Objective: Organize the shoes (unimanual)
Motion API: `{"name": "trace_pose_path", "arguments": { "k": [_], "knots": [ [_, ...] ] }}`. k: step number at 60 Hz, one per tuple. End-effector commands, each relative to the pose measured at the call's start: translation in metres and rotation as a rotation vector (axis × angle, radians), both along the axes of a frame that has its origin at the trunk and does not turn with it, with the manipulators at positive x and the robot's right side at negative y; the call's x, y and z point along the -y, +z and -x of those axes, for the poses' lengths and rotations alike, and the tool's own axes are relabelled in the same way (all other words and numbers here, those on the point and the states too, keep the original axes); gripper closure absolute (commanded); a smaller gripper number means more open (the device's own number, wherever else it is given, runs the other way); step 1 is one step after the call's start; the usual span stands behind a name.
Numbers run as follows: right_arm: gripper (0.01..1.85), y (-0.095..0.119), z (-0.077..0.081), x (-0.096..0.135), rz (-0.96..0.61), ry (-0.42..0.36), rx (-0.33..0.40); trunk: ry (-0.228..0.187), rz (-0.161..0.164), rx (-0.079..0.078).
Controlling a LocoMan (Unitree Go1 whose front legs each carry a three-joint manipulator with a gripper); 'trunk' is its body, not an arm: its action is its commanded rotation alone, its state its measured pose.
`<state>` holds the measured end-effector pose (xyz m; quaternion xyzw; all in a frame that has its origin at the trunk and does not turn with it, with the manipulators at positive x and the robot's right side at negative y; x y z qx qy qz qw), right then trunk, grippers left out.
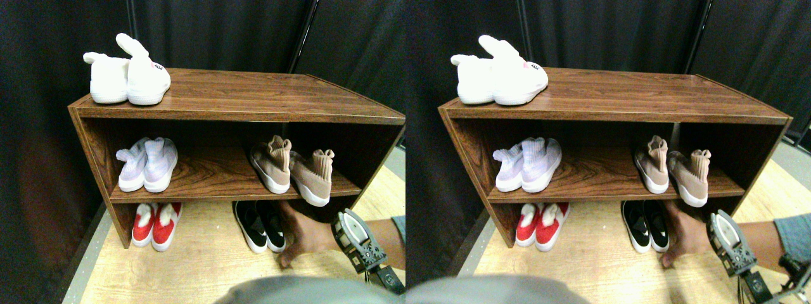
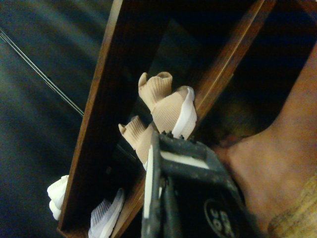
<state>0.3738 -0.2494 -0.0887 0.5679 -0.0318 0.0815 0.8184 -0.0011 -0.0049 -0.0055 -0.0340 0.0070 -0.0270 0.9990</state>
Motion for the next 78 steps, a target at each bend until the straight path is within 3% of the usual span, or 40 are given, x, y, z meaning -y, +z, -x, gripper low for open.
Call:
{"name": "trace_pose_path", "arguments": {
  "k": [1, 30, 34, 35, 36, 38, 39, 41, 42, 46, 59, 65, 78],
  "knots": [
    [1.80, 0.009, 0.000, -0.005, -0.011, 0.017, 0.041, -0.004, 0.020, -0.006],
    [1.80, 0.014, 0.004, -0.004, 0.008, 0.006, 0.063, -0.009, 0.016, -0.004],
    [1.80, 0.016, 0.006, -0.005, -0.049, -0.003, 0.048, -0.014, 0.016, -0.002],
    [1.62, 0.018, 0.007, -0.006, -0.065, -0.017, 0.044, -0.014, 0.016, -0.002],
    [1.62, 0.018, 0.007, -0.006, -0.065, -0.017, 0.044, -0.014, 0.016, -0.002],
    [1.13, 0.020, 0.009, -0.008, -0.090, -0.035, 0.033, -0.016, 0.015, -0.001],
    [0.99, 0.020, 0.009, -0.008, -0.083, -0.039, 0.031, -0.016, 0.015, -0.001],
    [0.45, 0.021, 0.009, -0.009, 0.001, -0.059, 0.034, -0.016, 0.015, -0.001],
    [0.45, 0.021, 0.009, -0.009, 0.001, -0.059, 0.034, -0.017, 0.018, 0.002],
    [0.06, 0.021, 0.005, -0.010, 0.050, -0.082, 0.009, -0.017, 0.019, 0.002],
    [0.02, 0.020, -0.010, -0.013, 0.037, -0.131, -0.025, -0.014, 0.023, 0.002],
    [0.03, 0.020, -0.017, -0.014, 0.033, -0.119, -0.029, -0.012, 0.025, 0.005],
    [0.01, 0.018, -0.044, -0.011, 0.033, -0.155, -0.069, -0.012, 0.025, 0.005]
  ]
}}
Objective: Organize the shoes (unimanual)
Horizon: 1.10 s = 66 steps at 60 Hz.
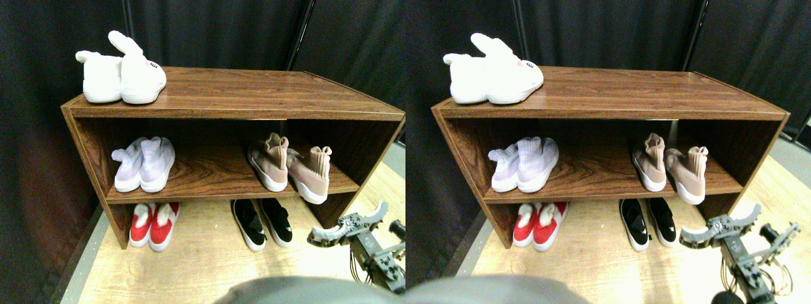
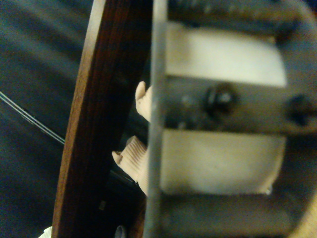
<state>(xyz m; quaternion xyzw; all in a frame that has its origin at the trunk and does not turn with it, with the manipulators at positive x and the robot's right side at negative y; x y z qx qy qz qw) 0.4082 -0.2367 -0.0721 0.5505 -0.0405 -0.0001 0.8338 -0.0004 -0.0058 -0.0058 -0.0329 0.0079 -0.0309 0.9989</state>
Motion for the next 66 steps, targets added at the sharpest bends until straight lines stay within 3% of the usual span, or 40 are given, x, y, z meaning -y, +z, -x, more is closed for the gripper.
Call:
{"name": "trace_pose_path", "arguments": {
  "k": [1, 20, 36, 56, 66],
  "knots": [
    [0.01, 0.001, -0.013, 0.002, -0.011, -0.007, 0.006, 0.002, 0.034, 0.012],
    [0.01, -0.008, -0.044, 0.001, -0.068, -0.030, -0.056, 0.021, 0.041, 0.008],
    [0.03, -0.031, -0.068, 0.000, -0.088, -0.051, -0.101, 0.033, 0.044, 0.003],
    [0.10, -0.036, -0.074, 0.000, -0.078, -0.065, -0.111, 0.034, 0.043, 0.000],
    [0.04, -0.033, -0.067, 0.001, -0.099, -0.060, -0.095, 0.032, 0.043, -0.002]
  ]
}}
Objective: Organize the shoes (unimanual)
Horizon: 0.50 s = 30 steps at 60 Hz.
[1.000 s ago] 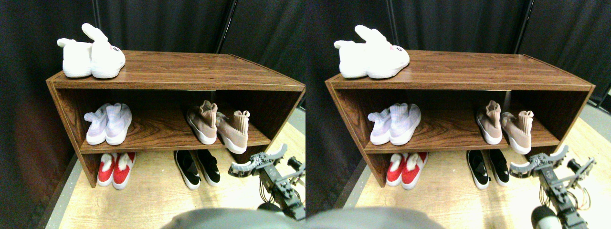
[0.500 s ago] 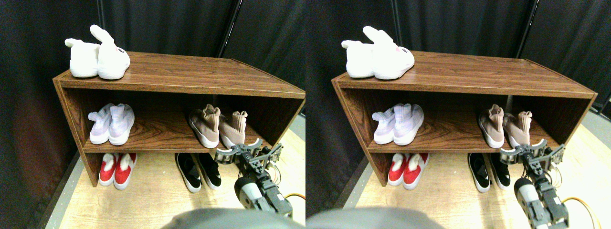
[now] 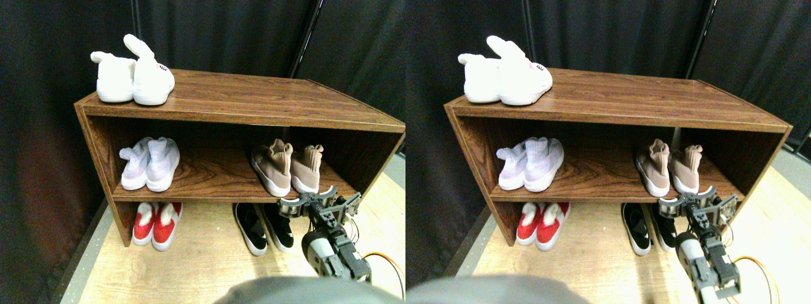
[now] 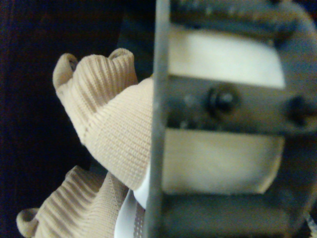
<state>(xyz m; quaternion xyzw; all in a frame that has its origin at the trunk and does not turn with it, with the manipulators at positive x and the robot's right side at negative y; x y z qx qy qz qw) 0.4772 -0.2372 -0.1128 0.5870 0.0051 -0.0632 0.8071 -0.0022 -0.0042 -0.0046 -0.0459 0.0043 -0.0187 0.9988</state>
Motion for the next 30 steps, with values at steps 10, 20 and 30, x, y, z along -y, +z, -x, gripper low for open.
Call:
{"name": "trace_pose_path", "arguments": {
  "k": [10, 20, 30],
  "knots": [
    [0.08, 0.017, 0.021, 0.000, 0.030, 0.025, 0.074, 0.004, 0.014, -0.009],
    [0.09, 0.027, 0.049, 0.003, 0.011, 0.059, 0.128, -0.001, 0.010, -0.010],
    [0.07, 0.033, 0.070, 0.009, 0.001, 0.093, 0.164, -0.008, 0.002, -0.007]
  ]
}}
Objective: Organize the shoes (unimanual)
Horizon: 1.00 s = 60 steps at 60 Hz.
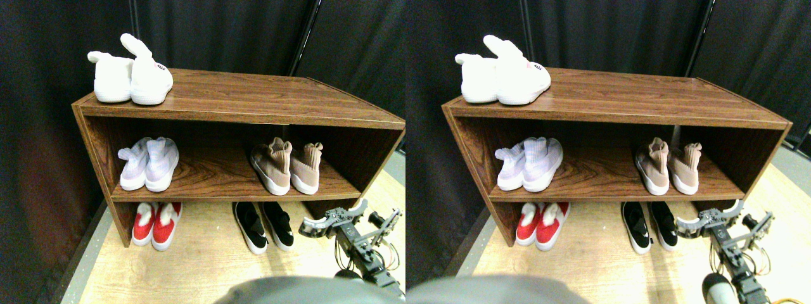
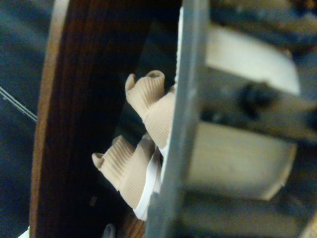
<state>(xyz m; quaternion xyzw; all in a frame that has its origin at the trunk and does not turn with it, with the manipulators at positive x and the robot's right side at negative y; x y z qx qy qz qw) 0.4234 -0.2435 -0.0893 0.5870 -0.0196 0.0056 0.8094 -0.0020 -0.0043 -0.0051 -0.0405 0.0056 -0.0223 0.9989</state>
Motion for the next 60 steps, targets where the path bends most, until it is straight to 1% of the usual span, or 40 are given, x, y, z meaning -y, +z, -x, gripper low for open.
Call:
{"name": "trace_pose_path", "arguments": {
  "k": [1, 3, 6, 7, 9, 10, 12, 13, 17, 19, 20, 22, 23, 24, 25, 26, 27, 28, 29, 30, 31, 35, 36, 38, 40, 42, 44, 46, 49, 51, 52, 53, 56, 60],
  "knots": [
    [0.04, 0.010, 0.019, 0.004, -0.004, 0.010, 0.044, 0.000, 0.012, -0.005],
    [0.02, 0.011, 0.020, 0.004, -0.002, 0.009, 0.045, -0.001, 0.011, -0.005],
    [0.01, 0.014, 0.027, 0.010, 0.014, -0.012, 0.050, -0.002, 0.008, -0.003],
    [0.01, 0.014, 0.027, 0.010, 0.014, -0.012, 0.050, -0.003, 0.007, -0.004],
    [0.03, 0.016, 0.030, 0.014, 0.013, -0.008, 0.066, -0.004, 0.005, -0.005],
    [0.06, 0.017, 0.030, 0.015, 0.011, -0.006, 0.073, -0.004, 0.005, -0.005],
    [0.19, 0.018, 0.031, 0.020, 0.004, -0.005, 0.084, -0.005, 0.003, -0.004],
    [0.19, 0.018, 0.031, 0.020, 0.004, -0.005, 0.084, -0.005, 0.003, -0.004],
    [0.41, 0.028, 0.036, 0.029, 0.014, -0.022, 0.100, -0.007, 0.001, -0.003],
    [0.63, 0.033, 0.038, 0.036, 0.031, -0.028, 0.117, -0.007, 0.001, -0.003],
    [0.67, 0.035, 0.039, 0.037, 0.036, -0.033, 0.119, -0.008, 0.000, -0.002],
    [0.87, 0.040, 0.041, 0.043, 0.064, -0.084, 0.146, -0.009, 0.000, -0.001],
    [0.87, 0.040, 0.041, 0.043, 0.064, -0.084, 0.146, -0.009, 0.000, -0.001],
    [1.01, 0.043, 0.042, 0.047, 0.058, -0.138, 0.161, -0.009, 0.000, -0.001],
    [1.01, 0.043, 0.042, 0.047, 0.058, -0.138, 0.161, -0.009, 0.000, -0.001],
    [1.08, 0.044, 0.042, 0.048, 0.056, -0.154, 0.165, -0.009, 0.000, -0.001],
    [1.24, 0.047, 0.042, 0.050, 0.062, -0.190, 0.174, -0.009, 0.001, 0.000],
    [1.44, 0.050, 0.042, 0.052, 0.110, -0.238, 0.189, -0.009, 0.001, 0.000],
    [1.53, 0.051, 0.041, 0.053, 0.125, -0.253, 0.193, -0.008, 0.002, 0.003],
    [1.71, 0.053, 0.039, 0.056, 0.133, -0.260, 0.197, -0.008, 0.002, 0.003],
    [1.80, 0.055, 0.038, 0.058, 0.136, -0.270, 0.200, -0.008, 0.002, 0.004],
    [1.80, 0.056, 0.034, 0.062, 0.149, -0.297, 0.221, -0.008, 0.002, 0.004],
    [1.80, 0.058, 0.033, 0.063, 0.156, -0.315, 0.222, -0.007, 0.003, 0.005],
    [1.80, 0.059, 0.031, 0.064, 0.140, -0.321, 0.221, -0.007, 0.004, 0.006],
    [1.80, 0.059, 0.027, 0.066, 0.164, -0.350, 0.225, -0.006, 0.003, 0.006],
    [1.80, 0.059, 0.025, 0.067, 0.164, -0.347, 0.225, -0.006, 0.004, 0.007],
    [1.80, 0.058, 0.019, 0.069, 0.148, -0.330, 0.219, -0.005, 0.005, 0.008],
    [1.80, 0.057, 0.014, 0.069, 0.123, -0.346, 0.221, -0.004, 0.007, 0.010],
    [1.80, 0.054, 0.005, 0.071, 0.132, -0.337, 0.202, -0.003, 0.008, 0.010],
    [1.80, 0.053, 0.003, 0.071, 0.133, -0.338, 0.197, -0.003, 0.008, 0.010],
    [1.80, 0.052, -0.003, 0.072, 0.127, -0.350, 0.181, -0.003, 0.008, 0.010],
    [1.80, 0.052, -0.003, 0.072, 0.127, -0.350, 0.181, 0.000, 0.010, 0.012],
    [1.80, 0.049, -0.012, 0.073, 0.094, -0.327, 0.159, 0.000, 0.010, 0.012],
    [1.80, 0.046, -0.024, 0.075, 0.076, -0.331, 0.133, 0.003, 0.013, 0.011]
  ]
}}
